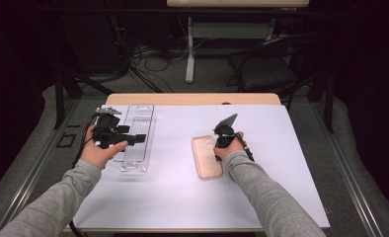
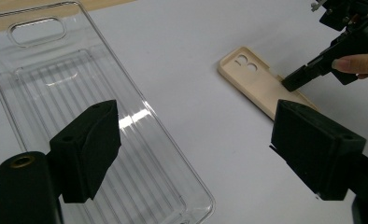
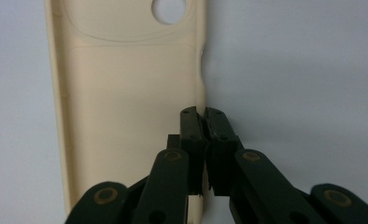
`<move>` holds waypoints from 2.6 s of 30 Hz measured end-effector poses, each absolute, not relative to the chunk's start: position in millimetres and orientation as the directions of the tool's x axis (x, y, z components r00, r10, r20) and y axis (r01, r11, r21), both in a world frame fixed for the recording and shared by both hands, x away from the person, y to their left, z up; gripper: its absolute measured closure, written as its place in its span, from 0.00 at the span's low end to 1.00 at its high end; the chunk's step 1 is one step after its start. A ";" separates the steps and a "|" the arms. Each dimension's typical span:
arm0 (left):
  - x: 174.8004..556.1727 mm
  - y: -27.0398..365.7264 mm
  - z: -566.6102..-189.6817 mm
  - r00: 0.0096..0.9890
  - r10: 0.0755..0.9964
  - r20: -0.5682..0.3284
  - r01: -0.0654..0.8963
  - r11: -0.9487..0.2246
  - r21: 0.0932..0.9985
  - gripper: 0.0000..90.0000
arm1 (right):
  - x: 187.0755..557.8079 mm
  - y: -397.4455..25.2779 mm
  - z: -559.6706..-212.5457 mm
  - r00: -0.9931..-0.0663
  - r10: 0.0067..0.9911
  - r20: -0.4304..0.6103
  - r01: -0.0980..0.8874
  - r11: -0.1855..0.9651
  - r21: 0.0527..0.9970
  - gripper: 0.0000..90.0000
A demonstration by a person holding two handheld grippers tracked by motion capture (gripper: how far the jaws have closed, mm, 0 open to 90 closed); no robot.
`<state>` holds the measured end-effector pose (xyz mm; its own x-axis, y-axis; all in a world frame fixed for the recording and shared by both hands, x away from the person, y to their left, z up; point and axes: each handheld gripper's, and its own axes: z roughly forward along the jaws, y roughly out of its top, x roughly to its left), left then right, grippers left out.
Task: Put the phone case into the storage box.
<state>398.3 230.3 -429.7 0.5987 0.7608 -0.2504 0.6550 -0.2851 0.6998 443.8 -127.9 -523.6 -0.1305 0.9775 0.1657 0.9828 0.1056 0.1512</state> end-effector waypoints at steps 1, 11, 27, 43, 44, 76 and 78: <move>398.3 230.1 -429.8 0.600 0.760 -0.249 0.654 -0.287 0.700 0.18 | 443.8 -127.9 -523.3 -0.128 0.978 0.167 0.983 0.103 0.151 0.97; 397.9 232.3 -427.9 0.595 0.764 -0.250 0.653 -0.278 0.705 0.18 | 443.6 -127.7 -515.6 -0.132 0.975 0.181 0.977 0.096 0.190 0.97; 398.0 230.2 -423.1 0.592 0.770 -0.236 0.640 -0.272 0.718 0.20 | 444.7 -122.5 -484.9 -0.155 0.972 0.179 0.956 0.102 0.275 0.97; 403.2 213.1 -414.7 0.607 0.754 -0.253 0.628 -0.259 0.734 0.23 | 446.2 -110.4 -457.7 -0.178 0.967 0.181 0.916 0.096 0.389 0.98; 403.8 211.8 -414.9 0.607 0.754 -0.252 0.627 -0.260 0.734 0.23 | 446.6 -108.8 -455.2 -0.176 0.967 0.184 0.911 0.090 0.402 0.98; 410.0 192.9 -405.3 0.624 0.737 -0.260 0.602 -0.240 0.761 0.28 | 433.6 -95.8 -427.4 -0.282 0.935 0.217 0.759 0.079 0.646 0.98; 408.7 192.5 -404.7 0.626 0.735 -0.260 0.601 -0.243 0.761 0.29 | 431.4 -95.7 -425.7 -0.301 0.930 0.212 0.733 0.084 0.675 0.98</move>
<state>408.7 192.5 -404.7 0.6265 0.7347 -0.2602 0.6013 -0.2430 0.7612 431.4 -95.7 -425.7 -0.3012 0.9296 0.2124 0.7335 0.0835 0.6746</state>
